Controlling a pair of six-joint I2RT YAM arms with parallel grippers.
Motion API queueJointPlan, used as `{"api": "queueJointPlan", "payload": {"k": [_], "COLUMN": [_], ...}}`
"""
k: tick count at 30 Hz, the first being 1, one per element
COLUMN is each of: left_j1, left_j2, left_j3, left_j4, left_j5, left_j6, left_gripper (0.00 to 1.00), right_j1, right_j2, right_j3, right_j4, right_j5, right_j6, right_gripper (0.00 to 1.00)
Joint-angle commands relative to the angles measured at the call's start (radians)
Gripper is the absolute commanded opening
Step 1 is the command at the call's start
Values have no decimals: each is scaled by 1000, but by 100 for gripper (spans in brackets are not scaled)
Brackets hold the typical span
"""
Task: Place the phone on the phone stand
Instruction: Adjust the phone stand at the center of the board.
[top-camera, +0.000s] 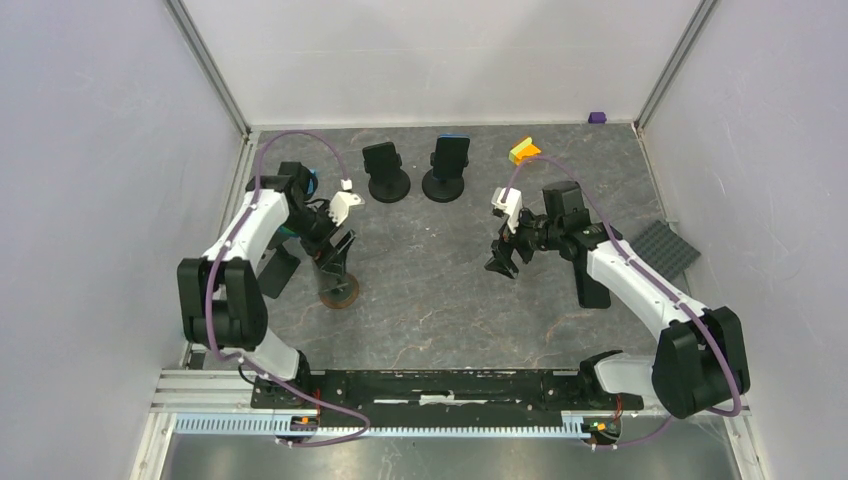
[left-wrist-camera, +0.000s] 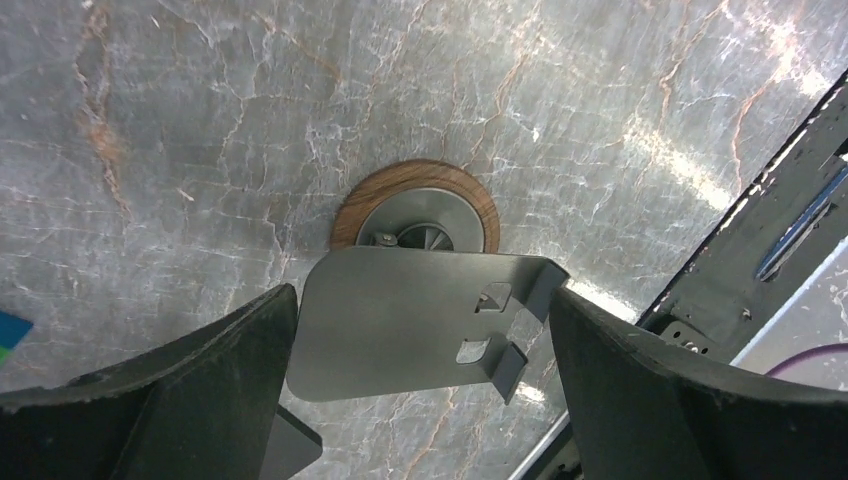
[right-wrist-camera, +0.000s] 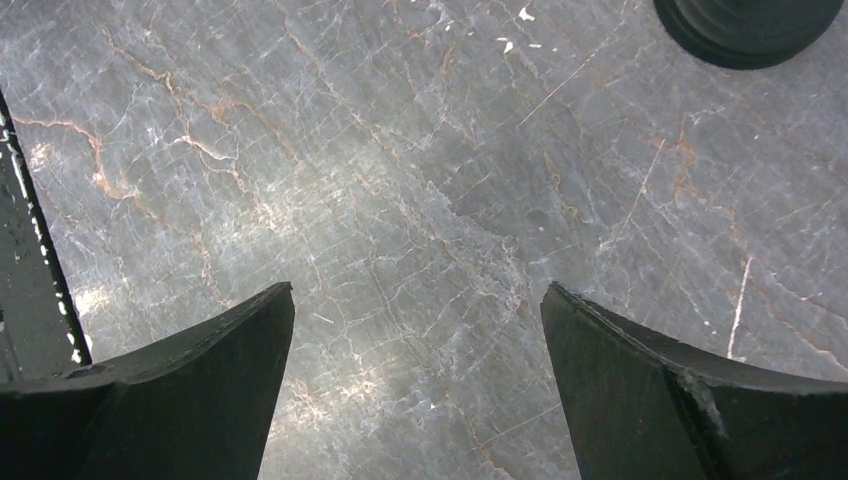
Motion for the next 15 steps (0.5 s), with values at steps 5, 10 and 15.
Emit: {"api": "queueJointPlan", "payload": {"k": [5, 10, 15], "left_j1": [24, 38, 112], "left_j2": [24, 21, 96], "left_j3": [71, 80, 112], "left_j4": [-80, -87, -138], "left_j5": [-27, -53, -42], "left_j6": [-2, -3, 37], "left_gripper": [98, 98, 96], "right_j1": [-1, -1, -1], "right_j2": [-12, 0, 6], "right_j3": [-19, -19, -18], "right_j4": [37, 33, 30], "right_j5": [-45, -48, -49], "right_j6": [-13, -18, -23], "right_gripper": [98, 98, 97]}}
